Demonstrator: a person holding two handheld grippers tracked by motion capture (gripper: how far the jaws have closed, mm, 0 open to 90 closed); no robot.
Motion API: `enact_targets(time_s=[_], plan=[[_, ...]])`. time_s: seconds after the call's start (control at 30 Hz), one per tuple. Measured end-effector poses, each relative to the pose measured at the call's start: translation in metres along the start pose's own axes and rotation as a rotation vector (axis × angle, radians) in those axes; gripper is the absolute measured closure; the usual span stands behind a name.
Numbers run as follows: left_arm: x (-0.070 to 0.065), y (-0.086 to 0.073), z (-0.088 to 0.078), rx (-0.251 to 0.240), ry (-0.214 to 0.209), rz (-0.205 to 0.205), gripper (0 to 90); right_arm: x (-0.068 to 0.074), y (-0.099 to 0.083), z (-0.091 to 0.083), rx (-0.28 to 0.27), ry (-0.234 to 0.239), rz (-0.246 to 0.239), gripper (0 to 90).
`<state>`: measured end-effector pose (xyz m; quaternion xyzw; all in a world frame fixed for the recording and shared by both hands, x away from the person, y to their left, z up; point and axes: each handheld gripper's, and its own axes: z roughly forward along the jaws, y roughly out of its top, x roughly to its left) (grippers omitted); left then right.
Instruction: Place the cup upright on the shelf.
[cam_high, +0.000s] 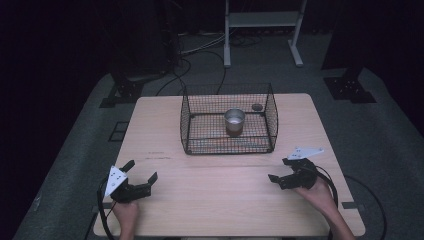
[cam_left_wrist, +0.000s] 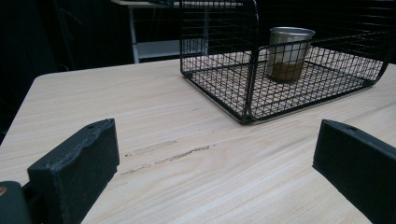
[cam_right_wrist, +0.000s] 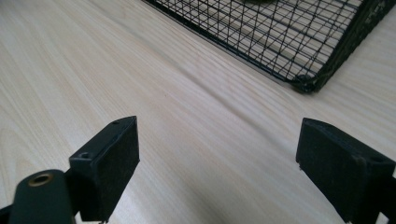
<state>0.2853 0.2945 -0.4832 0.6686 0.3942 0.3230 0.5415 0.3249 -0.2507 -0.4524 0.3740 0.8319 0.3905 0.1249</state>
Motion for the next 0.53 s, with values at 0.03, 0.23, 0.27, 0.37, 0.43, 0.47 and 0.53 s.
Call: enact_targets(time_s=[0.03, 0.23, 0.27, 0.37, 0.43, 0.47, 0.53], plan=[[0.0, 0.0, 0.0, 0.0, 0.0, 0.0, 0.0, 0.0, -0.002, -0.001, -0.001, 0.0, 0.008, 12.4], [0.0, 0.0, 0.0, 0.001, 0.001, 0.001, 0.0, 0.003, -0.015, -0.007, -0.038, -0.003, 0.025, 12.4], [0.0, 0.0, 0.0, 0.0, 0.001, 0.002, 0.0, 0.003, -0.018, -0.008, -0.037, -0.009, 0.03, 12.4], [0.0, 0.0, 0.001, -0.001, 0.003, -0.002, 0.0, 0.005, -0.026, -0.01, -0.053, -0.013, 0.048, 12.4], [0.0, 0.0, 0.0, -0.002, 0.002, 0.0, 0.0, 0.007, -0.032, -0.012, -0.06, -0.022, 0.044, 12.4], [0.0, 0.0, 0.001, -0.003, 0.002, 0.001, 0.0, 0.008, -0.035, -0.013, -0.063, -0.029, 0.042, 12.5], [0.0, 0.0, 0.001, 0.001, 0.004, -0.002, 0.0, 0.01, -0.041, -0.016, -0.08, -0.033, 0.048, 12.4]])
